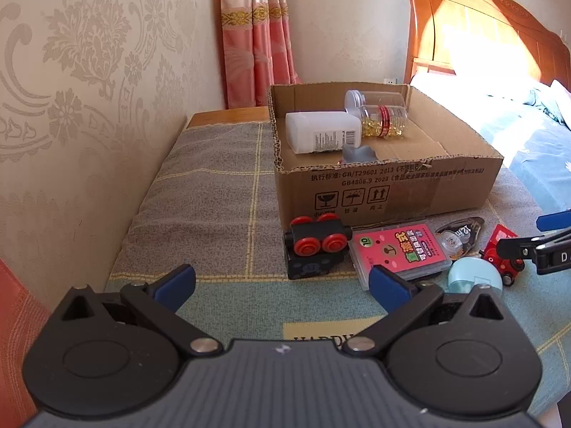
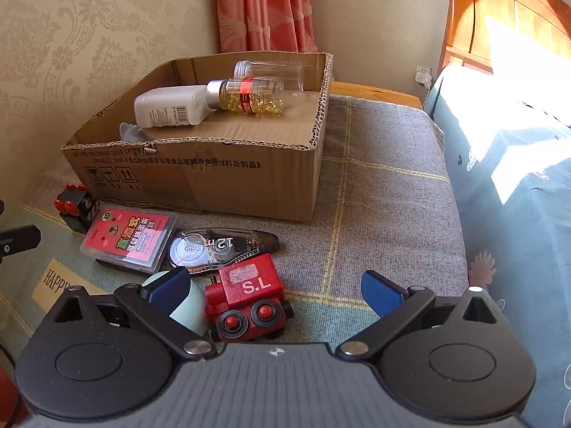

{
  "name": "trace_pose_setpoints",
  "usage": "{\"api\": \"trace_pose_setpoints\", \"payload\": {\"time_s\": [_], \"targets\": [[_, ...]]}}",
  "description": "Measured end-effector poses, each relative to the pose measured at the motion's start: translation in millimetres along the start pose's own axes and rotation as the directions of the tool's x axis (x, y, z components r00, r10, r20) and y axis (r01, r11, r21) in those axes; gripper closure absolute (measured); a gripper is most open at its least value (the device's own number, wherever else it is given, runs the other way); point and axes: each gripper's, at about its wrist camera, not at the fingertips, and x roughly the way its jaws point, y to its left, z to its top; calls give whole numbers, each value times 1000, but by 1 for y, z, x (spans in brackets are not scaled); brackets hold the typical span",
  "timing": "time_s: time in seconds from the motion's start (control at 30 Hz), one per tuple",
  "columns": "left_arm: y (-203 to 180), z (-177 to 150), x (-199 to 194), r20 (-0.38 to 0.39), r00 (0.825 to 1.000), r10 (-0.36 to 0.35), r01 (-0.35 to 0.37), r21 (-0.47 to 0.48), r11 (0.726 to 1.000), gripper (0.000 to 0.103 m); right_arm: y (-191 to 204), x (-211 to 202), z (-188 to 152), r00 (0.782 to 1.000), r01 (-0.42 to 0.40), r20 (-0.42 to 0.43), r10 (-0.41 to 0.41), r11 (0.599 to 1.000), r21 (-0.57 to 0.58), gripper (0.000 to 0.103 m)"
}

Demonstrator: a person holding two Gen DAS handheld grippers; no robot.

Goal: Organize rigid objects
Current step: 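Lower the capsule bottle into the box, open the right gripper and withdraw, then move the right tool to the red S.L toy train while the left tool approaches the black block toy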

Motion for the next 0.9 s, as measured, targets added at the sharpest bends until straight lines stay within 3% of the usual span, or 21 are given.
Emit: {"api": "trace_pose_setpoints", "payload": {"time_s": [0.17,0.5,0.9], "targets": [[1,-5,4,-28,1000,4,-4,-5,1000,1,-1,5,-9,1000,-2,-13,2,1000,1,0],[-2,4,14,-41,999,-4,4,-5,1000,0,-13,23,-13,990,135,-38,-135,991,-21,0],[12,35,43,-22,998,60,-61,-34,998,1,-19,26,-19,995,95,-16,-95,995,-7,0]]}}
